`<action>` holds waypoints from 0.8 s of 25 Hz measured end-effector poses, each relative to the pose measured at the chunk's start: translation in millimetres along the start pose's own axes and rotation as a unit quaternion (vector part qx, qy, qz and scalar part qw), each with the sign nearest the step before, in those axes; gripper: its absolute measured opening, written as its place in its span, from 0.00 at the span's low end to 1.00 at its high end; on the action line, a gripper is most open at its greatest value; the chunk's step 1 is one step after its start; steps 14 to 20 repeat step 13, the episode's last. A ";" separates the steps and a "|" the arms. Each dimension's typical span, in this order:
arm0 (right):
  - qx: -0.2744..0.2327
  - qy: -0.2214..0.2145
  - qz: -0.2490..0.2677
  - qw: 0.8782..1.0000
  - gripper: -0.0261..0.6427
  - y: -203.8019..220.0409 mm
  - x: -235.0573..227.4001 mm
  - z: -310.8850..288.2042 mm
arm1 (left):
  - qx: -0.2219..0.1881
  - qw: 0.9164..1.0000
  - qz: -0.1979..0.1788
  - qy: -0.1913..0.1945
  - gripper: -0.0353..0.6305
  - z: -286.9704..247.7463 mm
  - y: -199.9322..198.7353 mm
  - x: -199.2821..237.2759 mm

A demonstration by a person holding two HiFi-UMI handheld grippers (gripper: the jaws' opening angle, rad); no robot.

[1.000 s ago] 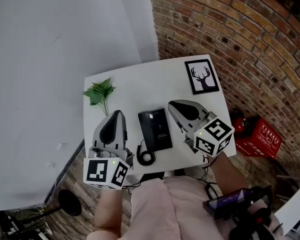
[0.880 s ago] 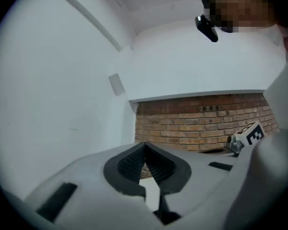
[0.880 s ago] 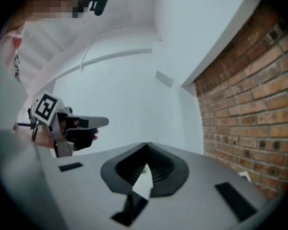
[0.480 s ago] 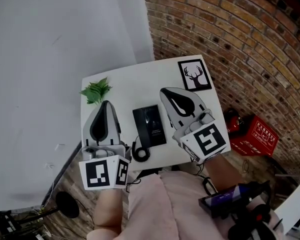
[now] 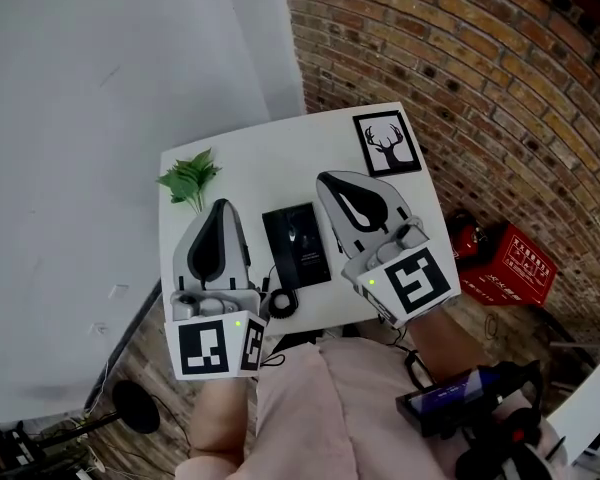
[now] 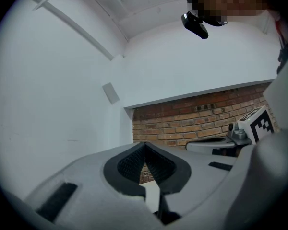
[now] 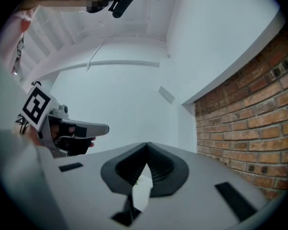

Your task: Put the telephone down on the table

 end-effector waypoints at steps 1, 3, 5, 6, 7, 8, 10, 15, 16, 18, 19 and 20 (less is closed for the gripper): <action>0.000 0.000 -0.001 1.000 0.05 0.6 0.2 0.1 | 0.001 1.000 -0.001 0.001 0.06 0.1 0.3 -0.8; 0.000 -0.001 -0.003 1.000 0.05 1.4 0.7 0.1 | 0.003 1.000 -0.005 0.004 0.06 0.3 0.3 -2.2; 0.000 -0.001 -0.003 1.000 0.05 1.7 1.1 0.3 | 0.004 1.000 -0.006 0.006 0.06 0.6 0.6 -3.5; 0.000 -0.001 -0.003 1.000 0.05 1.7 1.3 0.3 | 0.006 1.000 -0.007 0.007 0.06 0.7 0.9 -4.0; 0.000 0.000 -0.003 1.000 0.05 1.5 1.4 0.1 | 0.007 1.000 -0.007 0.008 0.06 0.7 1.2 -4.2; 0.000 0.000 -0.003 1.000 0.05 1.2 1.4 -0.3 | 0.008 1.000 -0.007 0.008 0.06 0.6 1.5 -4.2; 0.001 0.002 -0.004 1.000 0.05 0.5 1.2 -1.3 | 0.010 1.000 -0.007 0.010 0.06 -0.3 2.1 -3.9; 0.001 0.003 -0.004 1.000 0.05 0.0 0.8 -3.1 | 0.014 1.000 -0.007 0.012 0.06 -1.6 3.1 -3.4; 0.001 0.003 -0.004 1.000 0.05 0.0 0.8 -3.1 | 0.014 1.000 -0.007 0.012 0.06 -1.6 3.1 -3.4; 0.001 0.003 -0.004 1.000 0.05 0.0 0.8 -3.1 | 0.014 1.000 -0.007 0.012 0.06 -1.6 3.1 -3.4; 0.001 0.003 -0.004 1.000 0.05 0.0 0.8 -3.1 | 0.014 1.000 -0.007 0.012 0.06 -1.6 3.1 -3.4; 0.001 0.003 -0.004 1.000 0.05 0.0 0.8 -3.1 | 0.014 1.000 -0.007 0.012 0.06 -1.6 3.1 -3.4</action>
Point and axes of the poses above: the fingertips, and each gripper's own axes: z backward along the fingers, x to its left, y out of its underside, the point moved 8 cm from there along z, backward along the fingers, and after that the axes turned 5 degrees about -z, right-handed, at the moved point
